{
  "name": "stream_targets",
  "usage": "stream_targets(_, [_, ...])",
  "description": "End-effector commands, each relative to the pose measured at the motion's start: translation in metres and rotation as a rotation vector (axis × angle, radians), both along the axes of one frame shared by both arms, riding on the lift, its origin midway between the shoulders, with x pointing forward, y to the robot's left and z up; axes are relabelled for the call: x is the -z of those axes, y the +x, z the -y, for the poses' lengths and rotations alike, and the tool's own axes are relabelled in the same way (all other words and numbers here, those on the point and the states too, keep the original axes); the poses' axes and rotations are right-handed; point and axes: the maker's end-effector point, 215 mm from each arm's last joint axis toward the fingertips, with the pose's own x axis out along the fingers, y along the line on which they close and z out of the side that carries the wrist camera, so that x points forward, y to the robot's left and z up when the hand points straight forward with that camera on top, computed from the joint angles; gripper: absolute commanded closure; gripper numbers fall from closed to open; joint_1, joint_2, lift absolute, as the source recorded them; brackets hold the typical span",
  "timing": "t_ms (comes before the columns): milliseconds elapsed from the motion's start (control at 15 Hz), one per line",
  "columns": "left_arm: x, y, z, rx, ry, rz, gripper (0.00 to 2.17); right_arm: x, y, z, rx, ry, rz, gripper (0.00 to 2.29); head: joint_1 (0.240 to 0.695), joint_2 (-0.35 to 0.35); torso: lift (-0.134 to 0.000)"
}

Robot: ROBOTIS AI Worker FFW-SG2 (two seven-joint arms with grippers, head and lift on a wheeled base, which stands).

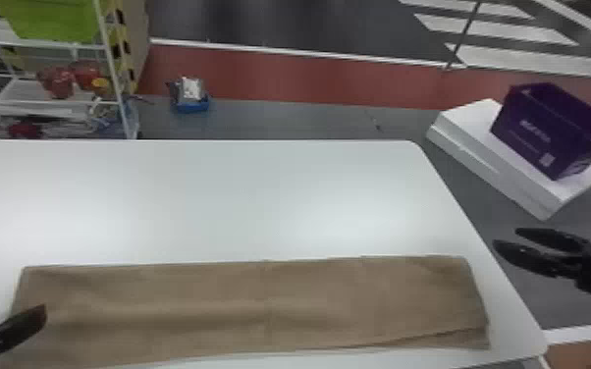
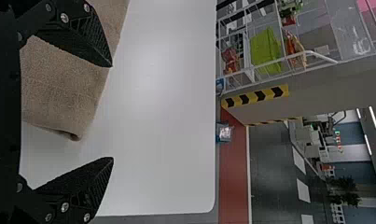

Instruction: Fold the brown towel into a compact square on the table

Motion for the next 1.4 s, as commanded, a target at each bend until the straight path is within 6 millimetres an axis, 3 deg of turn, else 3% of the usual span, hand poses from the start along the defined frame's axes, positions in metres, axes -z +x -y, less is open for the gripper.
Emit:
stream_targets(0, [0.0, 0.0, 0.002, 0.001, -0.002, 0.0, 0.15, 0.0, 0.0, -0.001, -0.002, 0.0, 0.0, 0.19, 0.695, -0.187, -0.123])
stream_targets(867, [0.0, 0.002, -0.003, -0.014, 0.015, 0.003, 0.15, 0.005, -0.001, -0.006, -0.012, 0.01, -0.01, 0.19, 0.695, -0.176, -0.123])
stream_targets(1333, [0.014, 0.006, -0.019, -0.044, 0.062, -0.016, 0.15, 0.005, -0.001, -0.005, -0.013, 0.008, -0.009, 0.19, 0.695, -0.163, -0.123])
